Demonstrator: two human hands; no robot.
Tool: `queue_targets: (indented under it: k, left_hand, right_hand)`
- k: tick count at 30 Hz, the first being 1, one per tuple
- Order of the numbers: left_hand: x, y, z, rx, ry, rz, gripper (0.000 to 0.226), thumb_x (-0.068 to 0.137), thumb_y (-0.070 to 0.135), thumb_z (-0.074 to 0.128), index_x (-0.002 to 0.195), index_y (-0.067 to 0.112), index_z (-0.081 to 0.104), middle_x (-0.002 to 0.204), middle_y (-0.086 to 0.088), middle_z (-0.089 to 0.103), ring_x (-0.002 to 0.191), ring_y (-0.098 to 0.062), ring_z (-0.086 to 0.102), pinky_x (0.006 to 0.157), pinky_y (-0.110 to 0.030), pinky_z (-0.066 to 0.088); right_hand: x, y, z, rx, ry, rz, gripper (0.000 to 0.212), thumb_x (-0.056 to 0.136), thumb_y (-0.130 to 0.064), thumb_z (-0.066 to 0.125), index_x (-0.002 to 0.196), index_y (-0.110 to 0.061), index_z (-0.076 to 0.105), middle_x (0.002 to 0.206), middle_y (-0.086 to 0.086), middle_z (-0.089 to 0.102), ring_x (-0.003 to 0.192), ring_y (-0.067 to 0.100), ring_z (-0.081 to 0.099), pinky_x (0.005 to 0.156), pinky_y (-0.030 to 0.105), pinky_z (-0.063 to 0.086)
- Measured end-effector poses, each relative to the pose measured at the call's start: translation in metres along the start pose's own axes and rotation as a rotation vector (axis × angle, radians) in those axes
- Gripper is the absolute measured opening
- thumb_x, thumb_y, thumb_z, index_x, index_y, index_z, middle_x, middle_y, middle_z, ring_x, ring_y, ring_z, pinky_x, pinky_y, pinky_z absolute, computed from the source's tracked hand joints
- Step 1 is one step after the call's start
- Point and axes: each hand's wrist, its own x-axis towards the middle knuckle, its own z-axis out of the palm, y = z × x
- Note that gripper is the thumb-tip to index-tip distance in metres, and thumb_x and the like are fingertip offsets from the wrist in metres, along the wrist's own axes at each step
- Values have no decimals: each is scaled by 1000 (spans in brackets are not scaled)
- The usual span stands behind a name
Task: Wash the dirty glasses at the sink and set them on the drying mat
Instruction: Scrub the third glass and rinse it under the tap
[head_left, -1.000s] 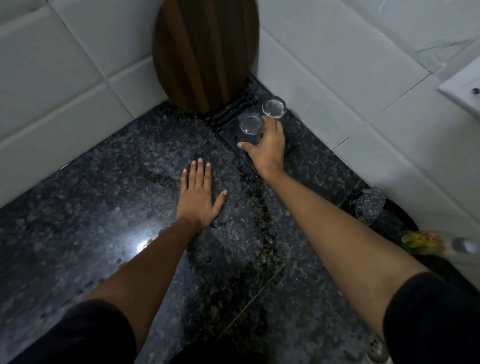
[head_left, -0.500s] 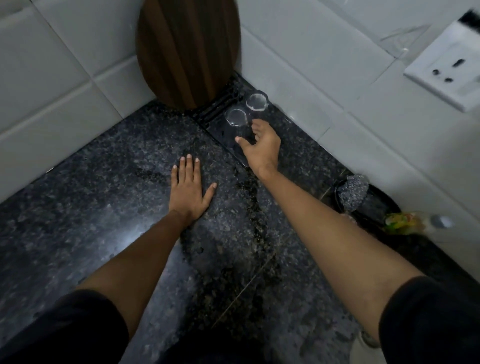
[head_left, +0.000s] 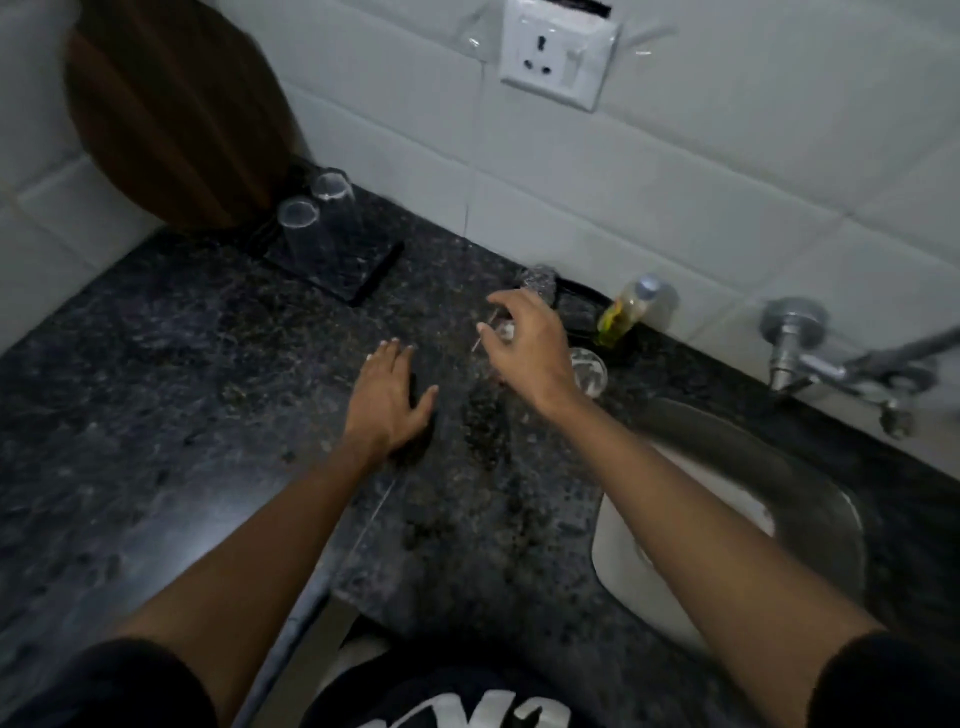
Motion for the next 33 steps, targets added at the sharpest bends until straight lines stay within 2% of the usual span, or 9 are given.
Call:
queue_targets:
  k: [3,7,13,19,22,25,27,30,33]
  left_hand:
    - [-19,39,27,19,-67,48,90,95,63,43,159,0,37,166,-24,34,156,-38,29,129,-47,24]
    - [-46,67,67,62,-158,89,89,104,64,41,166,5,18,174,-18,15,162,-31,13,132,-42,12]
    - [-67,69,106,205,-155,154,91,105,71,21,168,8,1,176,-16,-3,163,-30,-4,132,-46,-4]
    - [-66,65,111,249,-132,161,90,105,70,16,168,7,3,176,-17,0,163,-30,-3,132,-48,-1]
    - [-65,70,106,233,-175,135,92,104,71,18,168,6,2,176,-18,-1,163,-32,-5,132,-48,-2]
    - [-60,85,96,200,-221,94,91,105,66,34,167,4,9,175,-21,3,163,-35,1,131,-49,3]
    - [-57,96,87,124,-215,101,86,104,56,48,165,2,20,172,-24,16,160,-39,15,130,-48,13]
    - [-60,128,82,14,-139,222,77,103,45,58,161,1,33,166,-25,32,154,-41,30,127,-49,27]
    - [-60,176,87,-99,-101,289,73,103,41,60,160,2,36,166,-23,34,156,-37,28,126,-49,30]
  right_hand:
    - [-33,26,-32,-145,44,31,50,90,-37,78,129,-7,67,123,9,67,118,28,61,97,42,53]
    - [-62,53,-53,-252,-58,169,87,82,-53,83,148,-5,51,143,14,56,137,31,49,113,42,44]
    - [-76,81,-49,-138,-177,330,107,78,-48,89,161,-12,32,154,12,41,140,31,46,111,42,45]
    - [-77,90,-37,94,-47,389,86,78,-35,91,148,-15,45,142,7,56,125,22,56,102,36,51]
    - [-79,93,-38,228,-1,444,75,74,-27,94,136,-13,54,123,1,64,112,14,62,89,23,51]
    - [-90,99,-47,257,41,423,70,70,-30,96,129,-15,59,115,0,68,104,15,66,87,30,57]
    - [-102,101,-53,277,71,430,71,68,-33,95,128,-17,59,115,1,69,104,17,67,88,34,58]
    - [-131,112,-73,308,158,471,73,67,-31,96,129,-16,60,114,1,70,102,15,68,87,30,57]
    - [-164,130,-103,305,231,520,71,67,-33,96,127,-17,63,111,-1,72,100,14,70,86,28,57]
